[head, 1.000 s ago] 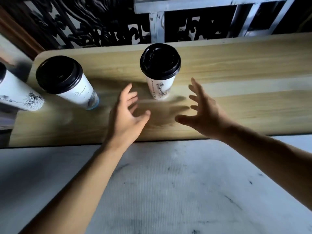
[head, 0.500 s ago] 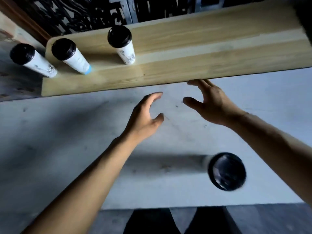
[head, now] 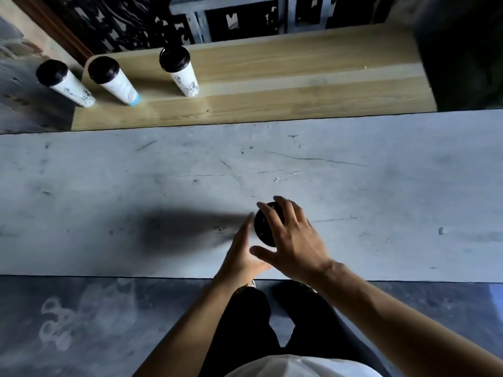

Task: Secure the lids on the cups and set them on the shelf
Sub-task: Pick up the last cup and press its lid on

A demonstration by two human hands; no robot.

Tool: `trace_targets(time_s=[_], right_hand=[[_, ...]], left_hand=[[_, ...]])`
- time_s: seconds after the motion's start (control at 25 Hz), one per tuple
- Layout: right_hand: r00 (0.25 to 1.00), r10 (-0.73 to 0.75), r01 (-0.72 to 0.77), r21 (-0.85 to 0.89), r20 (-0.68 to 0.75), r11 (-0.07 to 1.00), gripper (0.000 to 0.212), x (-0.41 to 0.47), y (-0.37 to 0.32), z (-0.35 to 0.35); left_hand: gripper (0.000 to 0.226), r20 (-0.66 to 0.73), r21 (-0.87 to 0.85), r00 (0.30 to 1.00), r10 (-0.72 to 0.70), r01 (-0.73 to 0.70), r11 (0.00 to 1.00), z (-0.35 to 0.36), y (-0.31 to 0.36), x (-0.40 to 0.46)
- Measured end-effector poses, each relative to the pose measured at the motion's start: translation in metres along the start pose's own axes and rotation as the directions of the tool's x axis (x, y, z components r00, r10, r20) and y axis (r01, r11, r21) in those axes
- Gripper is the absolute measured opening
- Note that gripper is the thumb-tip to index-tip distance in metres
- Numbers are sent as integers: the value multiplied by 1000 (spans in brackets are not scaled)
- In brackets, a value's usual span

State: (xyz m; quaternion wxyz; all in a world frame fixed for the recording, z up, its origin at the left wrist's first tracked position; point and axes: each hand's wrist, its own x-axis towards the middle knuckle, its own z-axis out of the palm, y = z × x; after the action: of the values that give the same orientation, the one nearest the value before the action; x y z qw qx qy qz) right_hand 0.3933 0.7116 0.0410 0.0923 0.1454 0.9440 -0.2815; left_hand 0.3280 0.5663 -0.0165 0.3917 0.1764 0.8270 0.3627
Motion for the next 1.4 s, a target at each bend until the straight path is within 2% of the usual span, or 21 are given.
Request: trace_targets(time_s=[0.12,0.16,0.24,0.32,0.44,0.48,0.56,0.6,0.64,0.8,1.0,1.4], right_hand=[[998,57,-56,46,-9,997,78,2,0,4],[997,77,-77,85,-1,993,76,2,0,4],[994,105,-103,133,-6,986,77,7,1,-3],[987,161,-155,195,-16,968,80,8,-7,-13],[979,201,-174,377,-32,910,75,8,-17,-35],[978,207,-168,483,-28,859,69,10,-19,-42],[968,249,-185,732,22,655,57,18,-30,-58],[965,259,-190,802,45,567,52,21,-39,-66],[968,245,-174,835,48,522,51,24,-48,-74],[994,112,-63,814,-2,577,54,30,-78,-94],[990,53,72,808,-127,585,48,34,-84,-96],[983,7,130,726,-183,675,44,37,-92,-100]], left_hand=[[67,-70,77,997,33,-27,997,7,5,22],[61,-79,90,996,48,-41,995,3,3,23],[62,-90,94,994,69,-61,994,-4,0,24],[60,-91,123,984,152,-140,982,-19,9,9],[55,-81,178,960,267,-249,952,-52,26,-13],[56,-89,204,956,280,-258,944,-64,34,-18],[56,-87,259,958,275,-245,934,-85,54,-26],[57,-80,295,958,277,-243,924,-95,65,-33],[59,-85,323,956,280,-239,916,-104,77,-39],[65,-173,376,941,290,-209,903,-128,105,-54],[64,-249,443,913,325,-191,876,-133,119,-68],[61,-320,472,883,344,-166,866,-131,130,-68]])
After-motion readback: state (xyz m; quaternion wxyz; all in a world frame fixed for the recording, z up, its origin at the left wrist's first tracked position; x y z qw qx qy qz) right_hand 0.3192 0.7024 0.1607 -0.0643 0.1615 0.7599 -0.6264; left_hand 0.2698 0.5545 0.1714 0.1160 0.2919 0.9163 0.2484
